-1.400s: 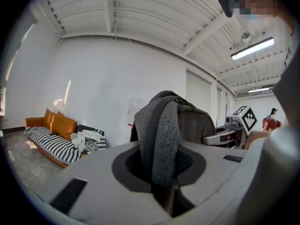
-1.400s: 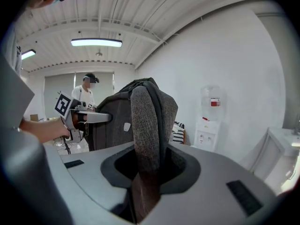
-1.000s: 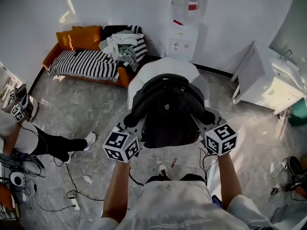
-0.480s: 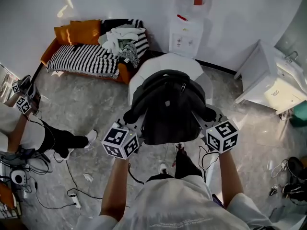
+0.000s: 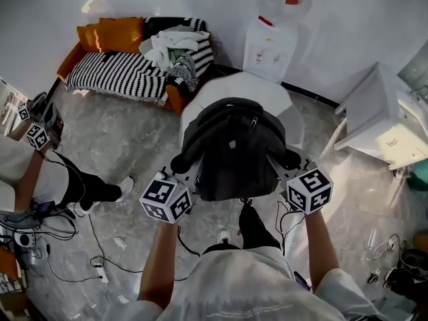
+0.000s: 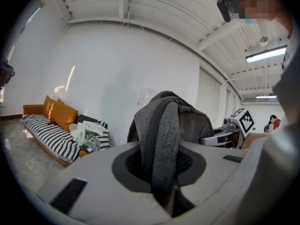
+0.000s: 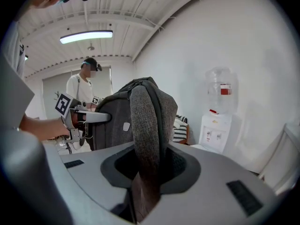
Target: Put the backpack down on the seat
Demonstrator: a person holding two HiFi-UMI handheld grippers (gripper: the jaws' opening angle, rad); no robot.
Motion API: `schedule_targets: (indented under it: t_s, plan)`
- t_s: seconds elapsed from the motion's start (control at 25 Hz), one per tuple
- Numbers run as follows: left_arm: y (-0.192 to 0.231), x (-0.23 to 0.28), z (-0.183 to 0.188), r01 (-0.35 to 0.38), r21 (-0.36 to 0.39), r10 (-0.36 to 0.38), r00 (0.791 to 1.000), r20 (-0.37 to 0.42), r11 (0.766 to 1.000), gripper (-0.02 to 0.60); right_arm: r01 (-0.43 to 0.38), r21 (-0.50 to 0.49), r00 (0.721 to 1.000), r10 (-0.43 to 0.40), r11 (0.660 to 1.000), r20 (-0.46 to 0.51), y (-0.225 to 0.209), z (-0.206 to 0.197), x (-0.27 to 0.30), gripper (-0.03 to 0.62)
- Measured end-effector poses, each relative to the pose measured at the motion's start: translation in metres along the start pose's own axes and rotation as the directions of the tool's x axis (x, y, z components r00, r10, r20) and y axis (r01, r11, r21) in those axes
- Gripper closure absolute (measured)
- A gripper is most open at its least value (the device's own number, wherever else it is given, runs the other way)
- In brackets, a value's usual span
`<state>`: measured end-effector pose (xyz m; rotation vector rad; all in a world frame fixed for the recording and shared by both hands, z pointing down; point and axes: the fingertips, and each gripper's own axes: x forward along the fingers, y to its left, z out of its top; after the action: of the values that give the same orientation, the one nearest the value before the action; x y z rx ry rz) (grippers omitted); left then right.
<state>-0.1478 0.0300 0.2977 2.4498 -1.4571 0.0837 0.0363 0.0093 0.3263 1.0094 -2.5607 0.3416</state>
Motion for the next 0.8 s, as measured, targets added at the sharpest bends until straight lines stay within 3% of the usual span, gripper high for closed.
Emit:
schedule_targets:
  t_s: [0.8]
  plan:
    - [0.084, 0.134, -0.041, -0.117, -0.077, 0.113, 0.992, -0.059, 0.990, 0.508, -0.116, 0.037, 0.991, 0.118, 0.993, -0.069, -0.116, -0.022, 0.137, 0.497]
